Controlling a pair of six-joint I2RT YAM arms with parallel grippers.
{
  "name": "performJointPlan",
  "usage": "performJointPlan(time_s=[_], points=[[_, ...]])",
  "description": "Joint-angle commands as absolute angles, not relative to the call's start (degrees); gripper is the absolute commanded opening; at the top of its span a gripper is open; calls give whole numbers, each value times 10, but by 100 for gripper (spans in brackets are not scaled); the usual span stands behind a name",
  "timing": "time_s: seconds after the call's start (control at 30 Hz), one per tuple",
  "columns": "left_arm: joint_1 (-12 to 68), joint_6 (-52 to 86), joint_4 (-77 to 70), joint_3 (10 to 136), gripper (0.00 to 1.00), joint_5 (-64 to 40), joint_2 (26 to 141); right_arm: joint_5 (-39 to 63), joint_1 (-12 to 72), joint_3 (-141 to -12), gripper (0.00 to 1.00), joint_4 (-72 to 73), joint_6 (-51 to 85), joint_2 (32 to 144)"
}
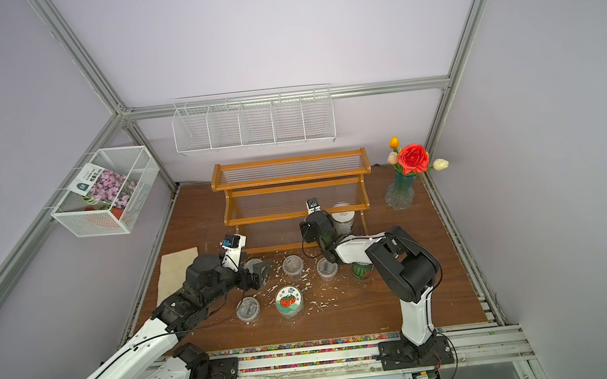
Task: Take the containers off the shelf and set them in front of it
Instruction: 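Pick up a container from the shelf.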
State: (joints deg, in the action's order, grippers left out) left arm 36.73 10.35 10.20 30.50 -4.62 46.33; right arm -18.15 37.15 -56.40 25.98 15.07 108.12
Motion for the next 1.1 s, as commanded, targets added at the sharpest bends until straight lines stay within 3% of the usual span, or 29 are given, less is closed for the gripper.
performJointPlan(time_s=[0.0, 0.53, 0.9, 1.07], points=[[364, 98, 94, 296, 98, -59, 463, -170, 379, -550, 58, 270, 138, 1041], [364, 113, 48, 288, 98, -78, 476, -108, 404, -456, 54, 248, 154, 926], [364, 111, 14, 289, 98, -98, 496, -52, 424, -390, 54, 125, 150, 750], [364, 108, -4, 297, 98, -107, 511, -71, 488, -379, 55, 27, 141, 659]])
